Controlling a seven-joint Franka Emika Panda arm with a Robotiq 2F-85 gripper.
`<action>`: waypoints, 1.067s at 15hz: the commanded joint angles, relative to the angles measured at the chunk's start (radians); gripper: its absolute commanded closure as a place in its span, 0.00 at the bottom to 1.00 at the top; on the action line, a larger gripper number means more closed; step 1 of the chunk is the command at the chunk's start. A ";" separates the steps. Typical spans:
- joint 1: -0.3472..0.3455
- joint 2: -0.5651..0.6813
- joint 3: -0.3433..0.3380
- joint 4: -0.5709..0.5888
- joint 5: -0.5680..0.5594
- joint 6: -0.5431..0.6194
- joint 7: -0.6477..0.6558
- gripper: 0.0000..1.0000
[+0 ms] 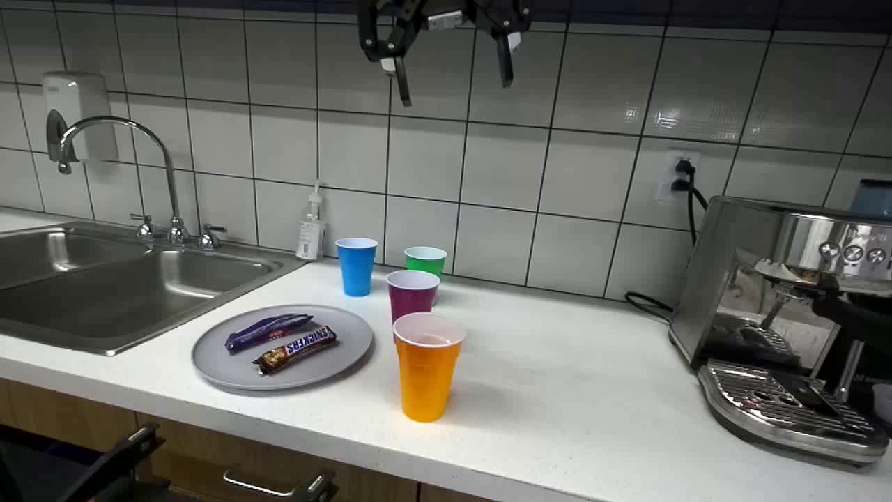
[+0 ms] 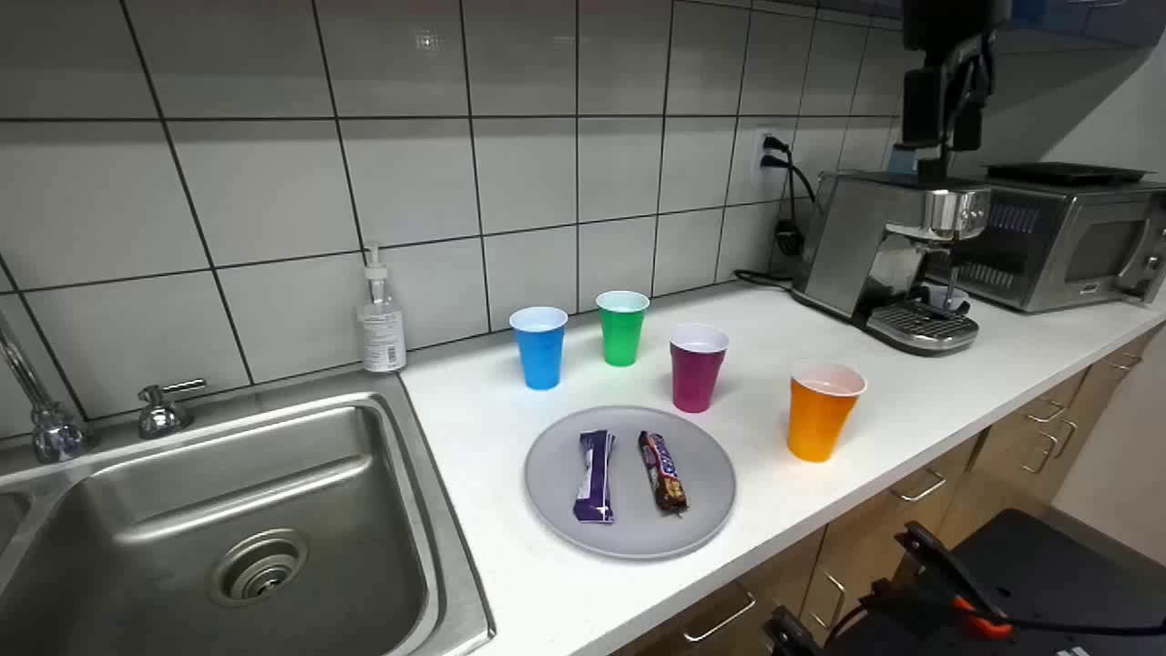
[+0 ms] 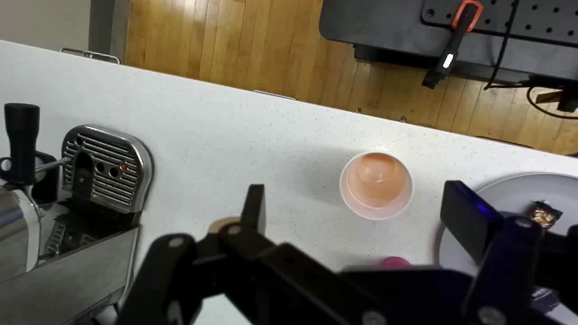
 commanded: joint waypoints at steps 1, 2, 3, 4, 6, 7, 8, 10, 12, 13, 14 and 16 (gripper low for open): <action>0.015 -0.001 -0.011 0.002 -0.006 -0.005 0.006 0.00; 0.015 -0.001 -0.011 0.002 -0.006 -0.005 0.006 0.00; 0.015 -0.001 -0.011 0.002 -0.006 -0.005 0.006 0.00; 0.015 -0.001 -0.011 0.002 -0.006 -0.005 0.006 0.00; 0.015 -0.001 -0.011 0.002 -0.006 -0.005 0.006 0.00; 0.015 -0.001 -0.011 0.002 -0.006 -0.005 0.006 0.00; 0.015 -0.001 -0.011 0.002 -0.006 -0.005 0.006 0.00; 0.015 -0.001 -0.011 0.002 -0.006 -0.005 0.006 0.00; 0.015 -0.001 -0.011 0.002 -0.006 -0.005 0.006 0.00; 0.015 -0.001 -0.011 0.002 -0.006 -0.005 0.006 0.00; 0.017 -0.005 -0.013 -0.007 -0.012 0.008 -0.002 0.00; 0.013 0.004 -0.002 -0.019 -0.021 0.013 0.034 0.00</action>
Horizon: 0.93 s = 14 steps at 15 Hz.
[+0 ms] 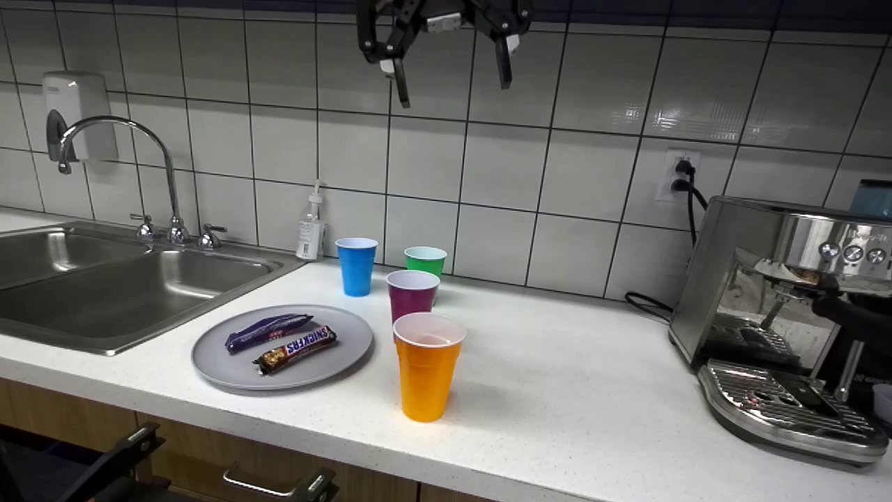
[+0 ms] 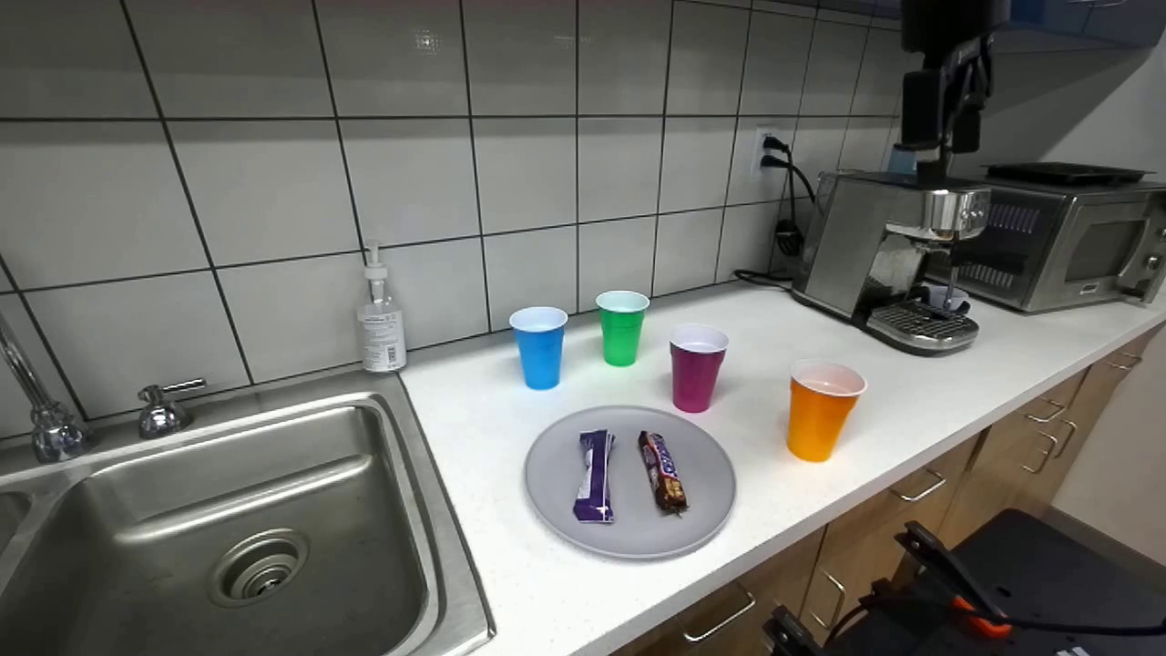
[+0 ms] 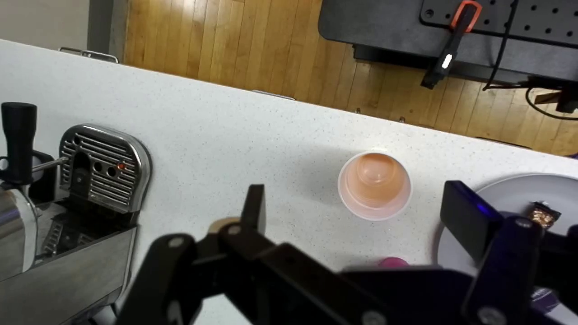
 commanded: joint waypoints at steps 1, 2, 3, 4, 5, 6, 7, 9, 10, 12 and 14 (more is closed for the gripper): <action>0.003 0.006 0.008 -0.026 -0.024 0.020 0.064 0.00; -0.004 -0.005 0.019 -0.055 -0.044 0.061 0.111 0.00; -0.008 -0.006 0.027 -0.068 -0.054 0.079 0.147 0.00; -0.010 -0.003 0.036 -0.080 -0.052 0.088 0.191 0.00; -0.012 -0.002 0.044 -0.092 -0.051 0.093 0.230 0.00; -0.009 -0.003 0.055 -0.102 -0.040 0.089 0.267 0.00; -0.004 -0.007 0.066 -0.112 -0.034 0.086 0.294 0.00; 0.004 -0.013 0.090 -0.130 -0.022 0.083 0.352 0.00; 0.008 -0.010 0.103 -0.136 -0.014 0.082 0.386 0.00; 0.017 -0.006 0.120 -0.144 0.013 0.083 0.444 0.00; 0.029 -0.003 0.132 -0.157 0.036 0.100 0.483 0.00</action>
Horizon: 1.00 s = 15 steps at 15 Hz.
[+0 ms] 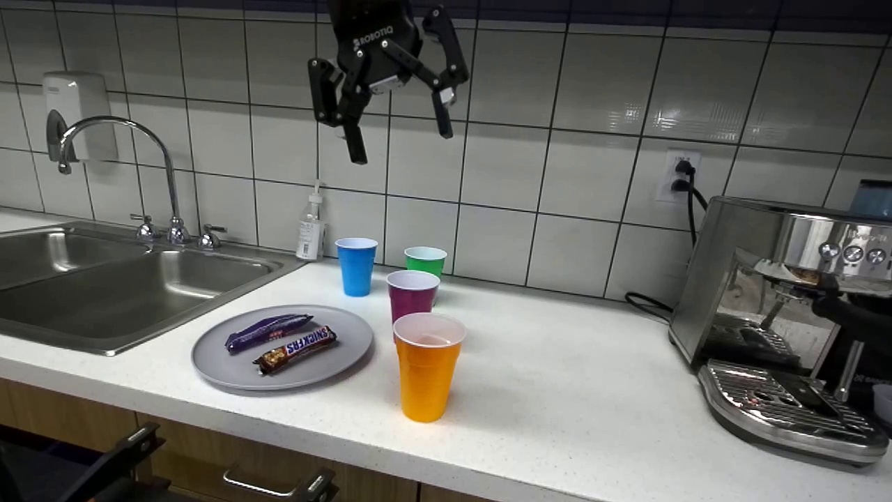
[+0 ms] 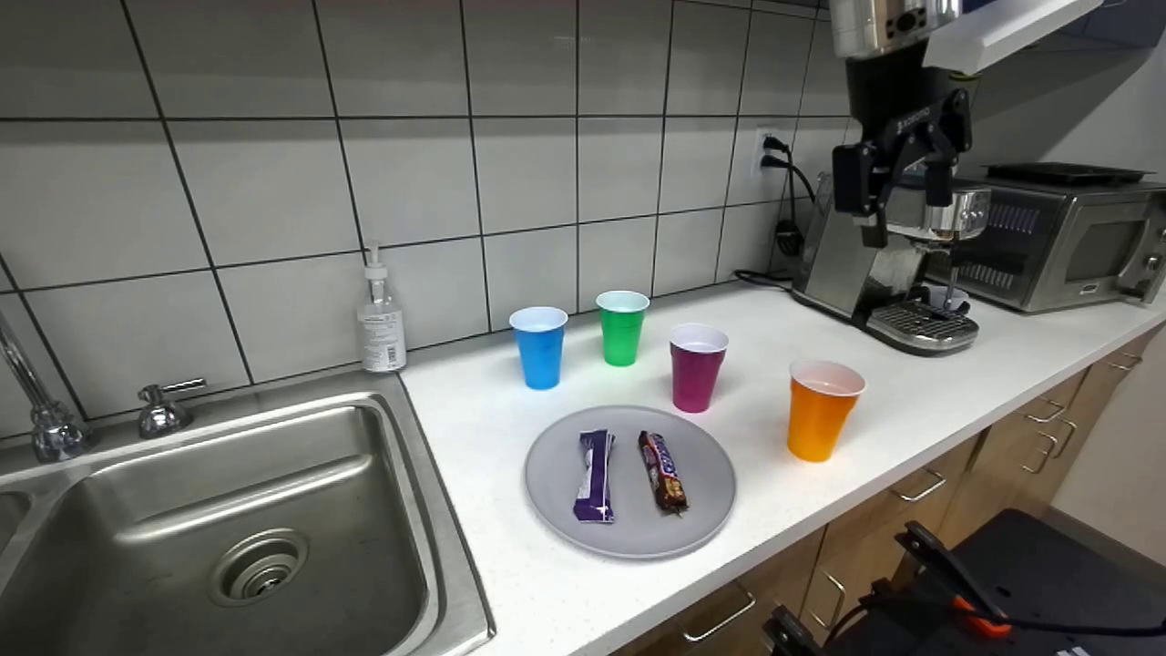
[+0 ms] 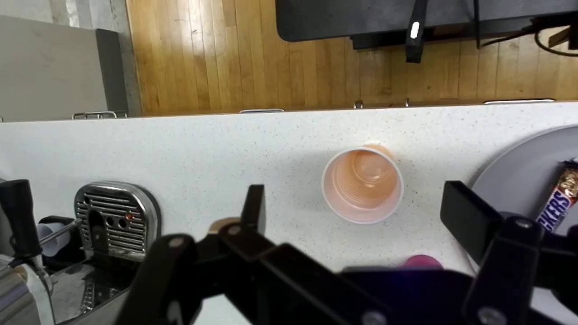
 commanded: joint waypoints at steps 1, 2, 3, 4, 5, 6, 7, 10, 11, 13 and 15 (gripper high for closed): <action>0.014 -0.003 0.031 -0.029 0.037 0.033 0.088 0.00; 0.019 0.000 0.034 -0.038 0.045 0.048 0.100 0.00; 0.024 0.004 0.035 -0.044 0.056 0.062 0.109 0.00; 0.028 0.008 0.035 -0.053 0.068 0.084 0.115 0.00; 0.031 0.014 0.034 -0.059 0.081 0.103 0.118 0.00; 0.033 0.024 0.036 -0.065 0.091 0.123 0.126 0.00; 0.035 0.032 0.038 -0.073 0.102 0.146 0.130 0.00; 0.032 0.048 0.061 -0.103 0.104 0.221 0.164 0.00; 0.033 0.050 0.070 -0.113 0.103 0.249 0.181 0.00; 0.034 0.061 0.091 -0.131 0.107 0.297 0.219 0.00; 0.034 0.072 0.118 -0.152 0.108 0.337 0.268 0.00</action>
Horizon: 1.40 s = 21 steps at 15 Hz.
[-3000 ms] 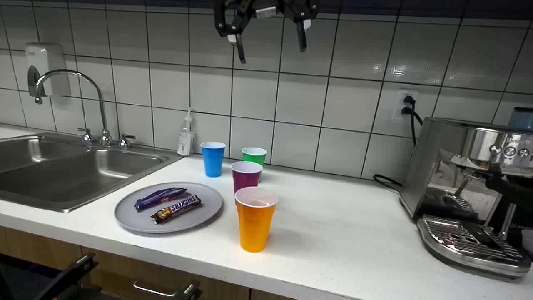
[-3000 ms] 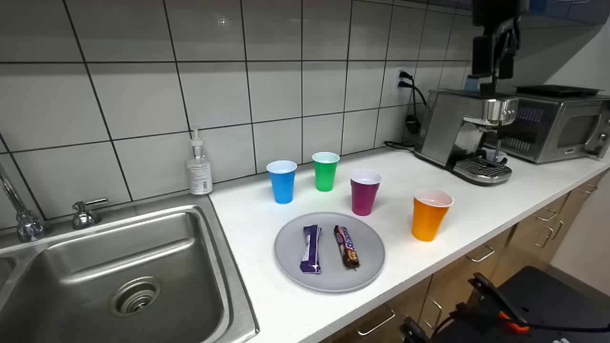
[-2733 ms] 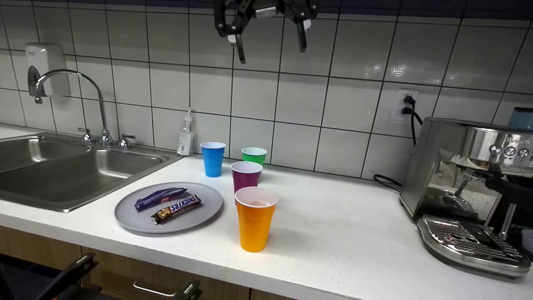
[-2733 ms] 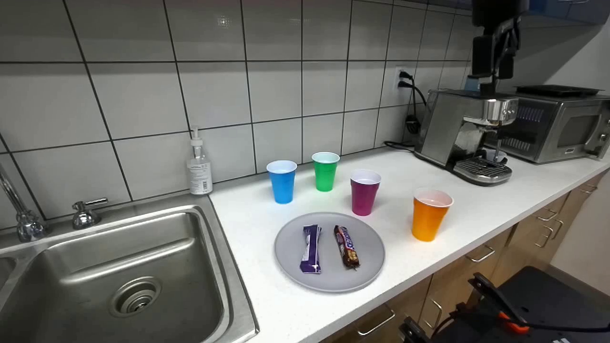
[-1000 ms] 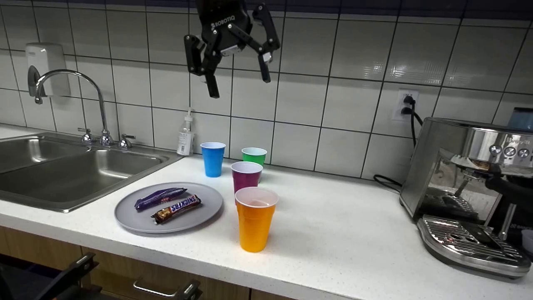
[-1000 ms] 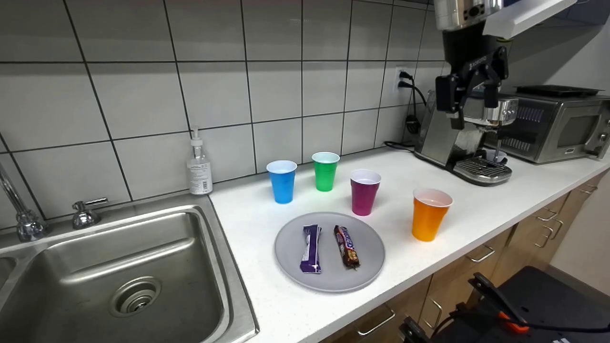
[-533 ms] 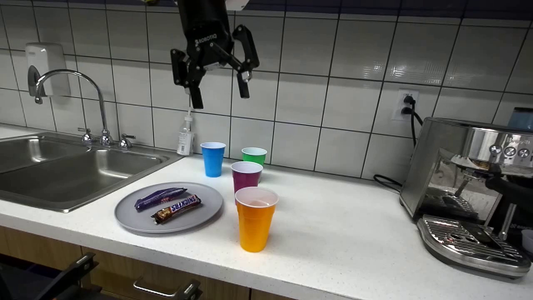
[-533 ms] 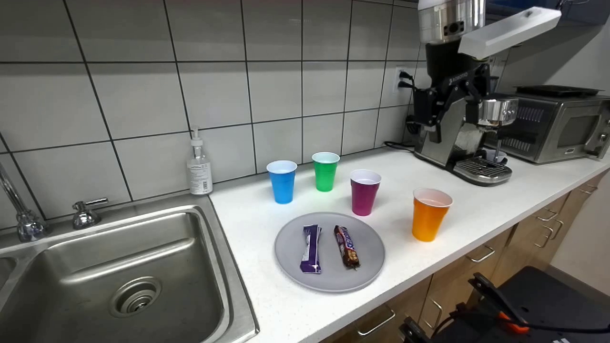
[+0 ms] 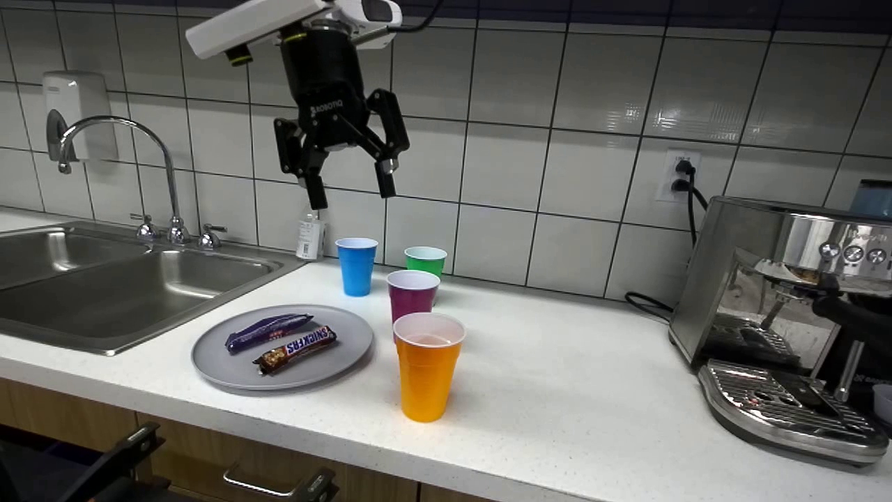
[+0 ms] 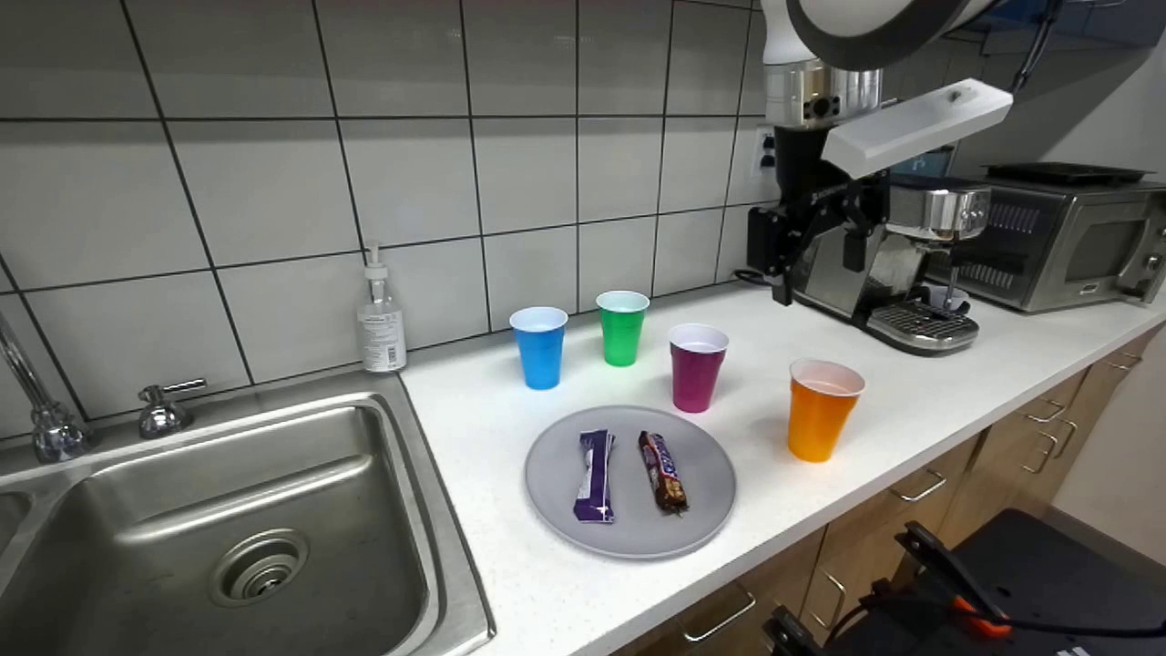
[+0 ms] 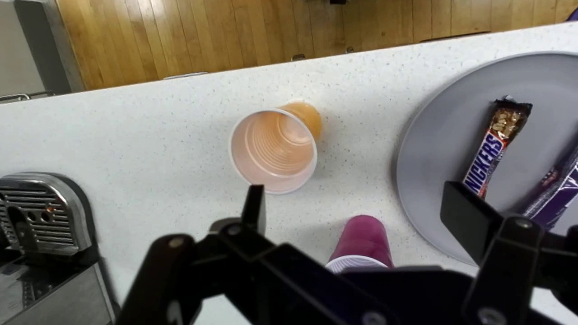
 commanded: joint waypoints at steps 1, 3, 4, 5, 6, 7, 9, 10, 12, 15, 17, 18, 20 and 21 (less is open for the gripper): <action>-0.002 0.011 0.059 -0.045 0.009 0.074 0.108 0.00; -0.003 0.030 0.084 -0.057 0.015 0.092 0.167 0.00; -0.005 0.040 0.097 -0.060 0.016 0.098 0.201 0.00; -0.008 0.052 0.109 -0.064 0.017 0.110 0.237 0.00; -0.009 0.064 0.121 -0.065 0.021 0.117 0.275 0.00; -0.010 0.074 0.132 -0.068 0.020 0.126 0.309 0.00; -0.011 0.095 0.154 -0.069 0.015 0.137 0.373 0.00; -0.014 0.107 0.165 -0.069 0.015 0.141 0.412 0.00; -0.012 0.130 0.174 -0.071 0.015 0.146 0.474 0.00; -0.003 0.158 0.168 -0.077 0.018 0.163 0.521 0.00; 0.005 0.182 0.160 -0.072 0.024 0.181 0.524 0.00; 0.007 0.193 0.157 -0.071 0.026 0.192 0.521 0.00; 0.011 0.213 0.152 -0.071 0.033 0.214 0.512 0.00; 0.012 0.224 0.152 -0.071 0.036 0.227 0.510 0.00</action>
